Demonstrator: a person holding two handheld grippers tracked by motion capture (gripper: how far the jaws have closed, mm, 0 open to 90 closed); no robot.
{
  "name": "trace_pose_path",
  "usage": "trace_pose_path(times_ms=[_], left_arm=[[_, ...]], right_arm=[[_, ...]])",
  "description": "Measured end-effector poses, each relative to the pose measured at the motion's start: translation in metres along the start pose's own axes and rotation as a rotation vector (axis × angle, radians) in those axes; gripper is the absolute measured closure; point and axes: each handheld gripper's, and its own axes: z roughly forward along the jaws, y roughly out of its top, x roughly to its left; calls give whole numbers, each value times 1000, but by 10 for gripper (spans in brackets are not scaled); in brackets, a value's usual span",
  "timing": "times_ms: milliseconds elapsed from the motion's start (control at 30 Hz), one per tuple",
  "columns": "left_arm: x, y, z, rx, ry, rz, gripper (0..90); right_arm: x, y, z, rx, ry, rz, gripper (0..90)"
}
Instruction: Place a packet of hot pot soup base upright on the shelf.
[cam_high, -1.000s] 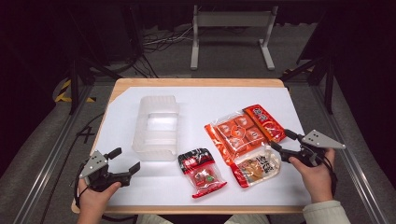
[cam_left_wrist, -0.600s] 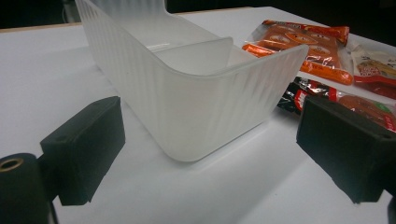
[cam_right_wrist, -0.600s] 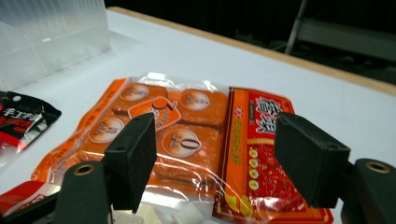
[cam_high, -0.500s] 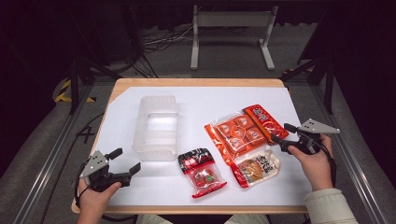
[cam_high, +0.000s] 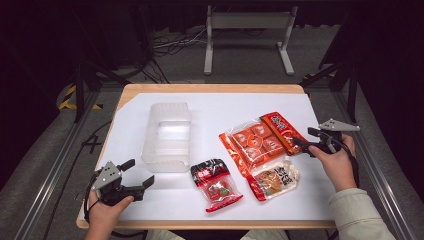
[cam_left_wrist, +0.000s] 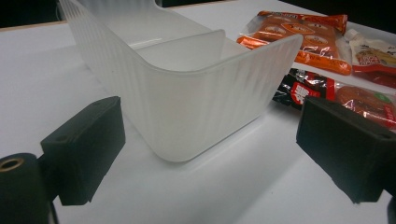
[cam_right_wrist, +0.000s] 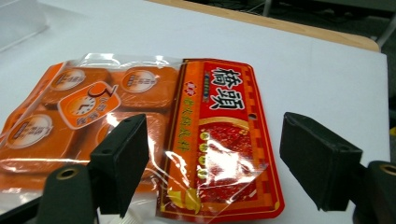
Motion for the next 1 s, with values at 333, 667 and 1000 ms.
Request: trace_pose_path(times_ms=[333,667,1000], left_arm=[[-1,-2,4,23,-4,7,88],[-10,-1,7,45,16,74,91],[-5,-3,6,39,12,24,89]], right_arm=[[-9,-13,19,50,-30,62,236],[-17,-24,28,79,-44,120,190],[-21,-31,36,136,-28,193,193]])
